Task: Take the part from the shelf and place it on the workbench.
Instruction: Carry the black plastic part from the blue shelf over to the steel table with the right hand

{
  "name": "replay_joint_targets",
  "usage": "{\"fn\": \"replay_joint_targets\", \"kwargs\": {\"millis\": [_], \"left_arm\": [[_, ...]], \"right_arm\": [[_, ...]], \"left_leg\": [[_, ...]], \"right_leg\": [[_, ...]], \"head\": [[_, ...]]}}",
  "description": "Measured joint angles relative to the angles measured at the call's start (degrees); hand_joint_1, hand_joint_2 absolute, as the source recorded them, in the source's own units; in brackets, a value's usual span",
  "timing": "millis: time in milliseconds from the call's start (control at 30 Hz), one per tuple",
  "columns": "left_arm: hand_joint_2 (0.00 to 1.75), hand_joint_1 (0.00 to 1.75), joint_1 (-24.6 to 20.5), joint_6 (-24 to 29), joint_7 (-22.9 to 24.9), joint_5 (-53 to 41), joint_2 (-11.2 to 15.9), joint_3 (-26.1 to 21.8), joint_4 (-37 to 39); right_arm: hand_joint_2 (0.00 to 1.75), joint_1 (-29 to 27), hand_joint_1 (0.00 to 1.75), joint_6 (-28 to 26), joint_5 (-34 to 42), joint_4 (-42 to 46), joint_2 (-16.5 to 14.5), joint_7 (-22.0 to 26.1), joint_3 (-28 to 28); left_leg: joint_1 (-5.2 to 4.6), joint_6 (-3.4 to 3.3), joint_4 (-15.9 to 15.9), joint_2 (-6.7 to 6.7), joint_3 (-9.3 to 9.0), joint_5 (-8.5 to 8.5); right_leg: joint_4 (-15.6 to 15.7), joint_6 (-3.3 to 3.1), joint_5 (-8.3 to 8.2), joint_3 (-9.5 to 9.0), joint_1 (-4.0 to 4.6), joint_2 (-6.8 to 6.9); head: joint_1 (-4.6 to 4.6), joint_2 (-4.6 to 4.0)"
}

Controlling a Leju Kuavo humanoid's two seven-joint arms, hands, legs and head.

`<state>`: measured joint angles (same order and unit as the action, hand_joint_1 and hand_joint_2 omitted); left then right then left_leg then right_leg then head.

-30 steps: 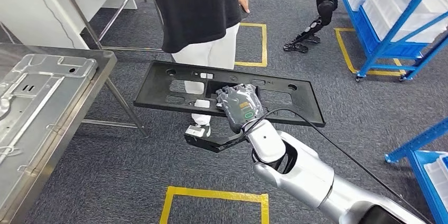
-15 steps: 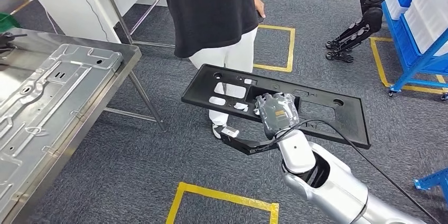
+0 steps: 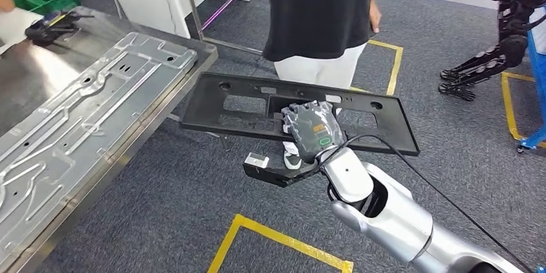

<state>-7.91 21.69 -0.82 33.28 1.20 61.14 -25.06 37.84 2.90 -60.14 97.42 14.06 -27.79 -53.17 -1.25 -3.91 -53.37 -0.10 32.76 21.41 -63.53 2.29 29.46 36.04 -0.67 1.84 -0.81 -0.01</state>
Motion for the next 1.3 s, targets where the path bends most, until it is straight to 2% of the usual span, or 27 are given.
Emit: {"fn": "replay_joint_targets", "kwargs": {"millis": [67,100,133,167,233,300,333,367,400,433,500,533,600,733,767,800,867,900,933,1000,1067,1133,1167,1200,1233,1267,1300], "left_arm": [[1.75,0.00,0.28,-0.73,-0.43,0.44,0.05,-0.97,1.55],[1.75,0.00,0.54,-1.04,-0.53,0.62,0.05,-1.38,2.26],[1.75,0.00,0.88,-1.29,-0.57,0.78,0.06,-1.81,2.97],[1.75,0.00,1.22,-1.46,-0.58,0.88,0.09,-2.18,3.65],[1.75,0.00,1.68,-1.61,-0.57,0.94,0.31,-2.83,4.95],[1.75,0.00,1.88,-1.62,-0.56,0.93,0.54,-3.33,6.06],[1.75,0.00,2.02,-1.62,-0.56,0.91,0.61,-3.59,6.51],[1.75,0.00,2.23,-1.62,-0.53,0.90,0.67,-3.83,6.96],[1.75,0.00,2.47,-1.61,-0.51,0.87,0.73,-4.04,7.38],[1.75,0.00,2.61,-1.61,-0.49,0.83,0.80,-4.17,7.70],[1.75,0.00,2.56,-1.63,-0.40,0.68,0.93,-4.34,8.29],[1.75,0.00,2.42,-1.66,-0.33,0.59,0.98,-4.40,8.51],[1.75,0.00,2.24,-1.72,-0.22,0.48,1.01,-4.42,8.80],[1.75,0.00,2.27,-1.86,0.14,0.41,1.01,-4.43,9.01],[1.75,0.00,2.32,-1.99,0.34,0.31,1.03,-4.44,9.22],[1.75,0.00,2.37,-2.13,0.49,0.19,1.06,-4.44,9.45],[1.75,0.00,2.34,-2.42,0.64,-0.06,1.24,-4.44,9.94],[1.75,0.00,2.27,-2.51,0.59,-0.14,1.33,-4.44,10.06],[1.75,0.00,2.23,-2.57,0.54,-0.20,1.41,-4.44,10.16],[1.75,0.00,2.32,-2.67,0.44,-0.35,1.47,-4.44,10.35],[1.75,0.00,2.37,-2.82,0.41,-0.65,1.48,-4.43,10.50],[1.75,0.00,2.07,-3.01,0.44,-1.06,1.49,-4.43,10.57],[1.75,0.00,1.91,-3.11,0.55,-1.25,1.49,-4.43,10.59],[1.75,0.00,1.84,-3.19,0.72,-1.45,1.48,-4.43,10.62],[1.75,0.00,1.85,-3.29,0.93,-1.64,1.48,-4.42,10.62],[1.75,0.00,1.90,-3.38,1.13,-1.79,1.47,-4.41,10.62],[1.75,0.00,1.93,-3.44,1.25,-1.91,1.47,-4.40,10.62]], "right_arm": [[1.75,0.77,1.75,-0.61,0.80,-1.42,-0.92,0.99,-0.80],[1.75,1.06,1.75,-0.81,1.21,-2.18,-1.39,1.43,-1.24],[1.75,1.41,1.75,-0.98,1.63,-2.91,-1.90,1.81,-1.63],[1.75,1.86,1.75,-1.19,2.04,-3.59,-2.43,2.08,-2.01],[1.75,2.97,1.75,-1.75,2.70,-4.81,-3.35,2.34,-2.68],[1.75,3.90,1.75,-2.24,3.15,-5.82,-4.28,2.51,-3.37],[1.75,4.21,1.75,-2.35,3.30,-6.27,-4.70,2.56,-3.71],[1.75,4.44,1.75,-2.39,3.44,-6.64,-5.16,2.60,-4.01],[1.75,4.68,1.75,-2.40,3.59,-6.98,-5.60,2.61,-4.28],[1.75,4.99,1.75,-2.45,3.72,-7.28,-6.03,2.60,-4.49],[1.75,5.56,1.75,-2.52,3.91,-7.83,-6.77,2.66,-4.85],[1.75,5.70,1.75,-2.55,3.97,-8.07,-6.98,2.70,-4.98],[1.75,5.77,1.75,-2.55,4.06,-8.38,-7.15,2.76,-5.15],[1.75,5.76,1.75,-2.55,4.27,-8.81,-7.36,2.77,-5.45],[1.75,5.78,1.75,-2.55,4.35,-9.14,-7.61,2.78,-5.76],[1.75,5.84,1.75,-2.55,4.40,-9.47,-7.92,2.78,-6.08],[1.75,6.10,1.75,-2.55,4.43,-10.07,-8.50,2.79,-6.61],[1.75,6.23,1.75,-2.55,4.43,-10.26,-8.64,2.79,-6.74],[1.75,6.34,1.75,-2.55,4.44,-10.46,-8.76,2.79,-6.90],[1.75,6.44,1.75,-2.55,4.45,-10.81,-9.09,2.78,-7.24],[1.75,6.63,1.75,-2.56,4.47,-11.10,-9.38,2.74,-7.52],[1.75,6.81,1.75,-2.57,4.56,-11.45,-9.42,2.64,-7.73],[1.75,6.74,1.75,-2.58,4.69,-11.68,-9.39,2.53,-7.86],[1.75,6.53,1.75,-2.59,4.84,-11.93,-9.36,2.44,-7.99],[1.75,6.30,1.75,-2.61,4.96,-12.15,-9.34,2.33,-8.12],[1.75,6.14,1.75,-2.63,5.07,-12.35,-9.34,2.23,-8.21],[1.75,6.06,1.75,-2.65,5.09,-12.49,-9.35,2.19,-8.26]], "left_leg": [[0.27,-0.10,-0.01,-1.76,-0.06,-0.06],[0.38,-0.07,-0.04,-2.74,-0.10,-0.04],[0.54,0.01,-0.12,-3.71,-0.15,0.01],[0.75,0.19,-0.28,-4.64,-0.21,0.13],[1.03,0.94,-1.05,-6.32,0.06,0.64],[1.15,1.73,-1.77,-7.65,0.80,1.02],[1.23,2.05,-1.87,-8.26,1.14,1.02],[1.41,2.31,-1.82,-8.84,1.34,0.97],[1.46,2.59,-2.04,-8.45,1.54,1.10],[1.43,2.88,-3.04,-7.11,2.09,1.68],[1.31,3.44,-8.62,-3.04,4.89,4.43],[1.32,3.65,-12.32,-1.67,6.85,6.05],[1.40,3.83,-17.19,-0.83,9.43,7.97],[1.40,3.80,-20.04,-0.73,11.13,8.47],[1.34,3.58,-17.98,-0.53,10.27,6.98],[1.15,3.20,-14.11,0.22,8.42,4.84],[0.36,2.10,-4.59,2.69,3.76,0.71],[-0.01,1.70,-2.61,3.53,2.78,0.19],[-0.27,1.44,-2.05,3.68,2.57,0.23],[-0.12,1.16,-1.60,2.41,2.20,0.08],[0.38,0.77,-0.82,1.11,1.35,-0.19],[0.64,0.36,-0.53,-0.22,0.89,-0.26],[0.65,0.19,-0.57,-0.98,0.86,-0.23],[0.66,0.16,-0.59,-1.85,0.83,-0.19],[0.70,0.17,-0.66,-2.74,0.81,-0.14],[0.77,0.26,-0.77,-3.62,0.79,-0.07],[0.89,0.43,-0.96,-4.46,0.77,0.06]], "right_leg": [[-7.62,0.26,2.84,3.88,-0.05,-1.34],[-9.43,0.37,2.89,5.02,-0.08,-1.41],[-8.93,0.46,1.78,5.09,-0.14,-1.47],[-6.03,0.57,-0.29,3.96,-0.29,-1.75],[2.20,1.00,-4.15,0.37,-0.97,-4.29],[6.24,0.89,-5.12,-1.42,-1.35,-6.33],[6.34,0.50,-4.85,-1.48,-1.20,-6.25],[6.33,-0.01,-4.88,-1.43,-1.12,-5.44],[6.38,-0.44,-4.88,-1.48,-1.03,-4.75],[6.44,-0.86,-4.89,-1.54,-1.01,-4.05],[6.51,-1.45,-4.80,-1.68,-0.80,-2.69],[6.51,-1.62,-4.70,-1.73,-0.65,-2.05],[6.51,-1.75,-4.57,-1.78,-0.46,-1.23],[6.50,-1.81,-4.43,-1.83,-0.36,-0.40],[6.50,-1.82,-4.25,-2.00,-0.27,0.38],[6.52,-1.81,-4.04,-2.25,-0.17,1.20],[6.58,-1.58,-3.55,-2.88,0.09,2.80],[6.64,-1.37,-3.37,-3.10,0.16,3.28],[6.74,-1.12,-3.22,-3.30,0.20,3.75],[6.90,-0.51,-2.84,-3.83,0.18,4.43],[4.93,0.00,-1.42,-3.39,0.14,2.46],[-1.50,0.24,1.59,-0.23,0.09,-0.50],[-5.38,0.29,2.99,1.97,0.09,-1.13],[-8.13,0.36,3.59,3.71,0.06,-1.39],[-8.91,0.44,3.08,4.56,0.02,-1.49],[-7.35,0.49,1.46,4.25,-0.05,-1.62],[-3.83,0.54,-0.86,2.89,-0.18,-2.05]], "head": [[0.08,0.01],[0.08,0.01],[0.09,0.01],[0.09,0.01],[0.13,0.01],[0.13,0.01],[0.11,0.01],[0.10,0.01],[0.07,0.01],[-0.04,0.01],[-0.27,0.01],[-0.37,0.01],[-0.37,0.01],[-0.38,0.01],[-0.39,0.01],[-0.39,0.01],[-0.38,0.01],[-0.38,0.01],[-0.38,0.01],[-0.37,0.01],[-0.31,0.00],[-0.20,0.00],[-0.15,0.01],[-0.13,0.01],[-0.11,0.01],[-0.11,0.01],[-0.10,0.01]]}}
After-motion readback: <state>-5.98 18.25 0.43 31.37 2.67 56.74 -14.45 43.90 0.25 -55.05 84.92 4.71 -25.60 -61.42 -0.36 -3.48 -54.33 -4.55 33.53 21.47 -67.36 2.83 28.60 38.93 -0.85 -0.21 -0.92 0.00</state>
